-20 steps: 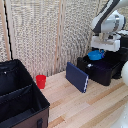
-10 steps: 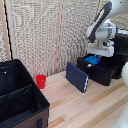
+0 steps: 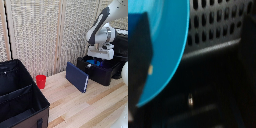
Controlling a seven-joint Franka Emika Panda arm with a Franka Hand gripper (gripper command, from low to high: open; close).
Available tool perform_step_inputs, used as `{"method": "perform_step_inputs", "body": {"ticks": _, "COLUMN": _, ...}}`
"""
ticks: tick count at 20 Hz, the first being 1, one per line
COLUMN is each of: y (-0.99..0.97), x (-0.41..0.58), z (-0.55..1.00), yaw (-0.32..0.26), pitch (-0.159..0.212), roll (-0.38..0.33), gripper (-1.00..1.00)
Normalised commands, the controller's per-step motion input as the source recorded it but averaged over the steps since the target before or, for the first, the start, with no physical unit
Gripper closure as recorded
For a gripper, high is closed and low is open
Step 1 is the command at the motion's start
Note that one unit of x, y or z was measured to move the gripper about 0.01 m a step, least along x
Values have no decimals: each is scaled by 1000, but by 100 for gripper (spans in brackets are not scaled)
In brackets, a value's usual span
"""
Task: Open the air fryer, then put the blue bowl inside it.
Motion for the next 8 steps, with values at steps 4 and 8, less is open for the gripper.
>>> {"method": "perform_step_inputs", "body": {"ticks": 4, "y": -10, "x": 93, "z": 960, "yaw": 27, "pitch": 1, "roll": 81, "gripper": -100}}
{"method": "perform_step_inputs", "body": {"ticks": 8, "y": 0, "x": 125, "z": 979, "yaw": 26, "pitch": 1, "roll": 29, "gripper": -100}}
